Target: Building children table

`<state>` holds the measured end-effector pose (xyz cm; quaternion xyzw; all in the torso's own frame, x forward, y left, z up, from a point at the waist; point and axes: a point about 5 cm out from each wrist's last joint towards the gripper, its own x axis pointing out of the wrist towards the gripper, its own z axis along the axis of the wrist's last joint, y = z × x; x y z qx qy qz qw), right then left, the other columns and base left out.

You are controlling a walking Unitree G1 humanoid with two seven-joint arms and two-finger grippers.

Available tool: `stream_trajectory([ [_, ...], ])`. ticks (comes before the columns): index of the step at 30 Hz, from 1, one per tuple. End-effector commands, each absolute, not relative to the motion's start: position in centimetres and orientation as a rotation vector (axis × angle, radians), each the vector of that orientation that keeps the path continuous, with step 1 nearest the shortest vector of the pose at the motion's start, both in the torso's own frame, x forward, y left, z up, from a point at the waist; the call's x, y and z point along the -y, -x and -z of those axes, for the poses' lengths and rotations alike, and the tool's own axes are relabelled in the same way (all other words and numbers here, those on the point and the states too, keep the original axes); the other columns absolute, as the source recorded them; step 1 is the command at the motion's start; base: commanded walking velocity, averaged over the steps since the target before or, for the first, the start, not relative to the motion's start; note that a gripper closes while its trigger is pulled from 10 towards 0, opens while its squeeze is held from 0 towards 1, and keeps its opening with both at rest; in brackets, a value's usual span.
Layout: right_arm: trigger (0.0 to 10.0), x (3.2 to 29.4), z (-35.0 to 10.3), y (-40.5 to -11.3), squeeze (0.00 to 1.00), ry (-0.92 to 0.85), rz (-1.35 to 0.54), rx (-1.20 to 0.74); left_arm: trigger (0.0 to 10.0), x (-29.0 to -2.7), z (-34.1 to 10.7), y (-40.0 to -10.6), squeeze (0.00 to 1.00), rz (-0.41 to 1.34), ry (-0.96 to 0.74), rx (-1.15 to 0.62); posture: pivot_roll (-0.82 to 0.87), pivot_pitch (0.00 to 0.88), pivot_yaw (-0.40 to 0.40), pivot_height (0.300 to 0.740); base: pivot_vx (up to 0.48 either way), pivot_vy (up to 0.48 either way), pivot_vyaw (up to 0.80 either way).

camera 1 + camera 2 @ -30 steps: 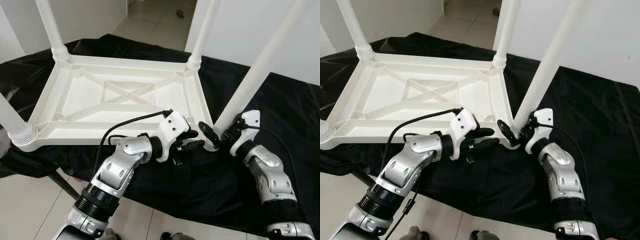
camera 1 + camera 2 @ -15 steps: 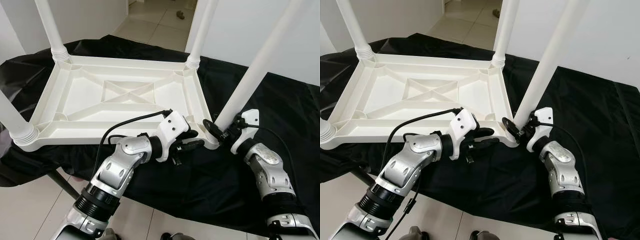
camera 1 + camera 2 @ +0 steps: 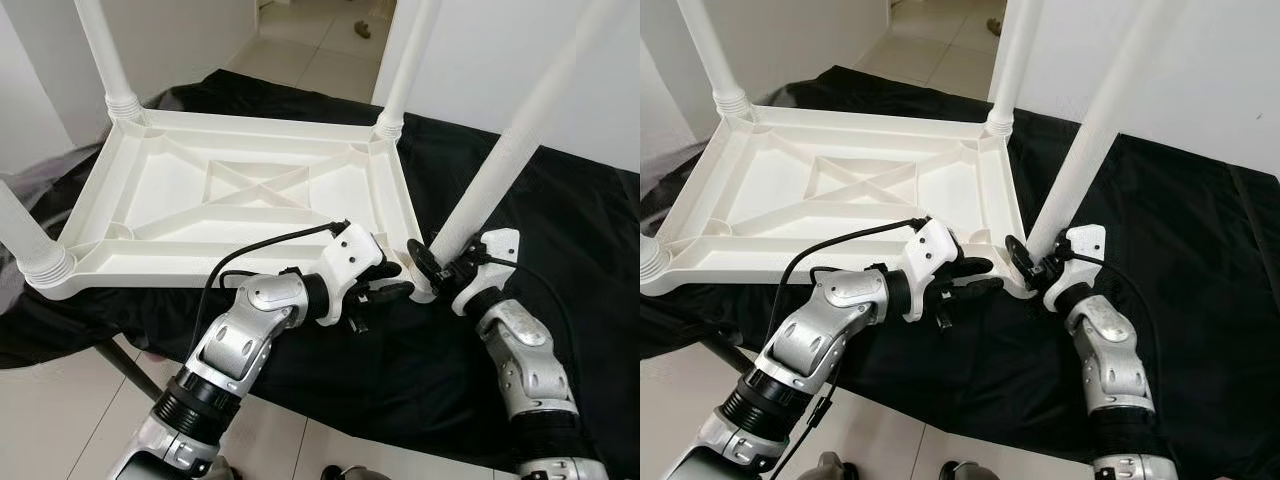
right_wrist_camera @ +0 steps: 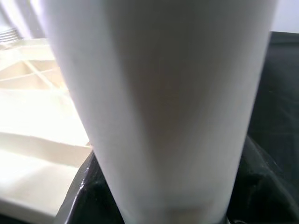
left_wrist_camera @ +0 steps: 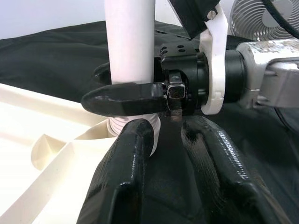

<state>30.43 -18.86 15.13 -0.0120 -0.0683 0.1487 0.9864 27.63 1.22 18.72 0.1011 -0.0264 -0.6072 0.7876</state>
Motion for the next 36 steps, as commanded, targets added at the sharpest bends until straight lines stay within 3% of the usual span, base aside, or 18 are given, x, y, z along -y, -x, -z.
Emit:
stream_trajectory([
  [1,10.0,18.3,-14.5,-29.8,0.0,0.004,-0.244,0.113,10.0,-1.2,-18.2,-27.7,0.0,1.276,-0.213,0.039,0.0,0.114,-0.084,0.74,0.0,0.0,0.0],
  [8,10.0,17.4,-13.7,-28.9,0.0,-0.038,-0.015,0.085,10.0,-1.2,-17.8,-28.0,0.0,1.255,-0.213,0.02,0.0,0.107,-0.085,0.74,0.0,0.0,0.0],
  [9,10.0,16.7,-13.4,-28.5,0.0,-0.06,0.089,0.087,10.0,-1.3,-17.7,-28.1,0.0,1.253,-0.212,0.018,0.01,0.101,-0.089,0.74,0.0,0.0,0.0],
  [18,10.0,15.2,-13.3,-28.0,0.0,-0.109,0.123,0.07,10.0,-1.4,-17.7,-28.1,0.0,1.248,-0.212,0.016,0.02,0.093,-0.088,0.74,0.0,0.0,0.0],
  [19,10.0,15.4,-13.5,-28.0,0.71,-0.102,0.117,0.075,10.0,-1.4,-17.7,-28.1,0.0,1.249,-0.215,0.016,0.02,0.091,-0.088,0.74,0.0,0.0,0.0],
  [22,10.0,15.4,-13.6,-28.1,0.71,-0.097,0.113,0.08,10.0,-1.4,-17.7,-28.1,0.0,1.249,-0.218,0.017,0.02,0.091,-0.088,0.74,0.0,0.0,0.0],
  [23,10.0,15.6,-13.9,-28.1,1.0,-0.104,0.105,0.086,10.0,-1.4,-17.8,-28.2,0.0,1.24,-0.215,0.024,0.02,0.09,-0.085,0.74,0.0,0.0,0.0],
  [30,10.0,15.9,-14.5,-28.4,1.0,-0.087,-0.018,0.106,10.0,-1.5,-17.9,-28.3,0.0,1.227,-0.202,0.025,0.02,0.081,-0.081,0.74,0.0,0.0,0.0],
  [31,10.0,16.0,-14.6,-28.5,0.0,-0.052,-0.1,0.112,10.0,-1.5,-17.8,-28.4,0.0,1.228,-0.206,0.024,0.03,0.078,-0.08,0.74,0.0,0.0,0.0],
  [36,10.0,16.7,-14.7,-29.0,0.0,-0.001,-0.323,0.108,10.0,-1.6,-18.0,-28.5,0.0,1.231,-0.213,0.027,0.03,0.075,-0.073,0.74,0.0,0.0,0.0],
])
